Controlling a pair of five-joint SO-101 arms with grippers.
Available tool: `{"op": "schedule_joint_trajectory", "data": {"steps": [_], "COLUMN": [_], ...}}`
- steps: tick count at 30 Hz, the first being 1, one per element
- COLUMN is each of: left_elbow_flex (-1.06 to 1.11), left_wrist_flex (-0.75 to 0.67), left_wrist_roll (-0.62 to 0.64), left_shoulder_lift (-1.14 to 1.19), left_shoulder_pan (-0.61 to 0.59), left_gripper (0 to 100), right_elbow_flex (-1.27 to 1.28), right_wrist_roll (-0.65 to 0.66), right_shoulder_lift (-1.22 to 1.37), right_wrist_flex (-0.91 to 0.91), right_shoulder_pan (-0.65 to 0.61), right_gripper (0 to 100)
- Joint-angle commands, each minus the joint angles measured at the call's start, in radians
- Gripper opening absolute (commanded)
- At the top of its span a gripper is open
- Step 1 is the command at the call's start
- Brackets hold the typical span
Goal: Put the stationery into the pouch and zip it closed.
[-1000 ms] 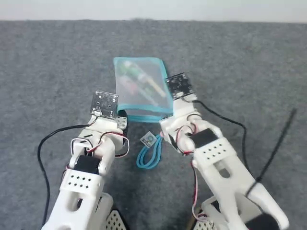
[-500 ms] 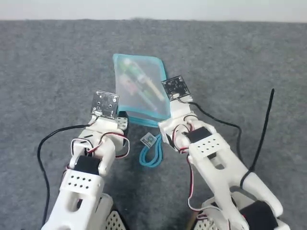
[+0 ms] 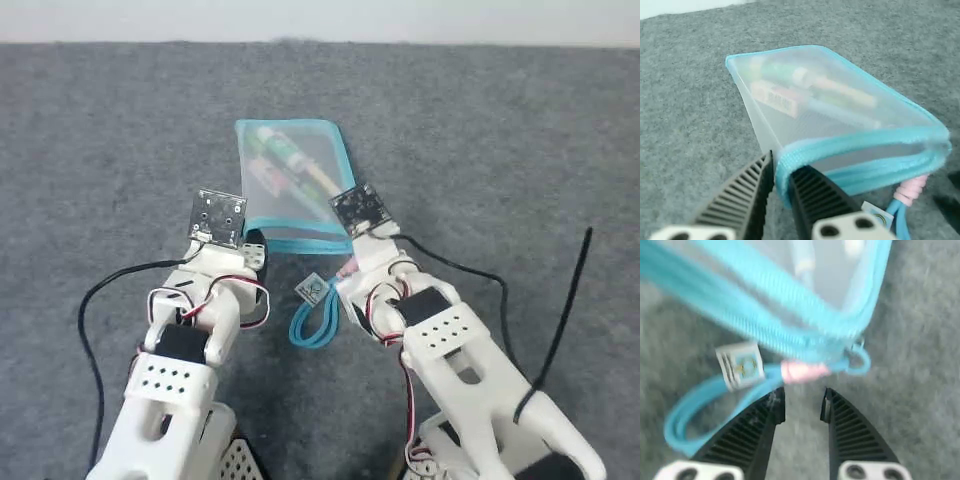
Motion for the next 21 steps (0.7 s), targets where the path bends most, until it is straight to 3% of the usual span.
{"op": "schedule_joint_trajectory", "data": {"steps": [1, 6, 10, 14, 21], "left_elbow_flex": [-0.041, -0.039, -0.039, -0.039, -0.042], "left_wrist_flex": [-0.003, -0.002, -0.002, -0.002, -0.003], "left_wrist_roll": [0.018, 0.018, 0.018, 0.018, 0.018], "left_shoulder_lift": [-0.006, -0.006, -0.006, -0.006, -0.006], "left_shoulder_pan": [-0.002, -0.002, -0.002, -0.002, -0.002], "left_gripper": [1, 1, 1, 1, 1], "right_elbow_flex": [-0.006, -0.006, -0.012, -0.029, -0.026], "right_wrist_roll": [-0.06, -0.087, -0.083, -0.046, -0.048], "right_shoulder_lift": [0.044, 0.22, 0.302, 0.208, -0.074], "right_wrist_flex": [-0.137, -0.375, -0.463, -0.262, 0.022], "right_shoulder_pan": [-0.018, 0.002, 0.045, 0.064, 0.053], "right_gripper": [11.3, 11.3, 11.3, 13.0, 30.3]}}
